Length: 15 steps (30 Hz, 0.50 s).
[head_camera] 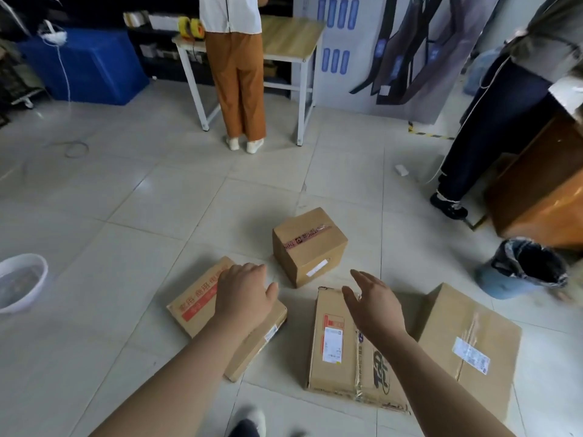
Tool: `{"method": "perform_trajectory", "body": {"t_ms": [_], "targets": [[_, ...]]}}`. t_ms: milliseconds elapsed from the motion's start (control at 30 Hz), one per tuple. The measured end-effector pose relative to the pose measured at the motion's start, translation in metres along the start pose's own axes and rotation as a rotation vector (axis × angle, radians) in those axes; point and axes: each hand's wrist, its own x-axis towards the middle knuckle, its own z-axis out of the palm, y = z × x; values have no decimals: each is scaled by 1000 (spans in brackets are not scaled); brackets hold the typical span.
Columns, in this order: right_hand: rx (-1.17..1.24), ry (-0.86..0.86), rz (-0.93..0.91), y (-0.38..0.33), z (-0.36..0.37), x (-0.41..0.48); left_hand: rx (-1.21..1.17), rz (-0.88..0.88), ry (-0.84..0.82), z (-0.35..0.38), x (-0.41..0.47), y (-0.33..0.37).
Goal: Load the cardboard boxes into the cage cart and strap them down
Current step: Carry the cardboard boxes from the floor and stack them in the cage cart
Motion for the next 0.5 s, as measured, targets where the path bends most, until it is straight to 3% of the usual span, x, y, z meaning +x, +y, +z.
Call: {"method": "perform_trajectory", "body": {"t_ms": [500], "targets": [[71,-44,252,-8,95,212,67,173,-173,81,272,-53]]}}
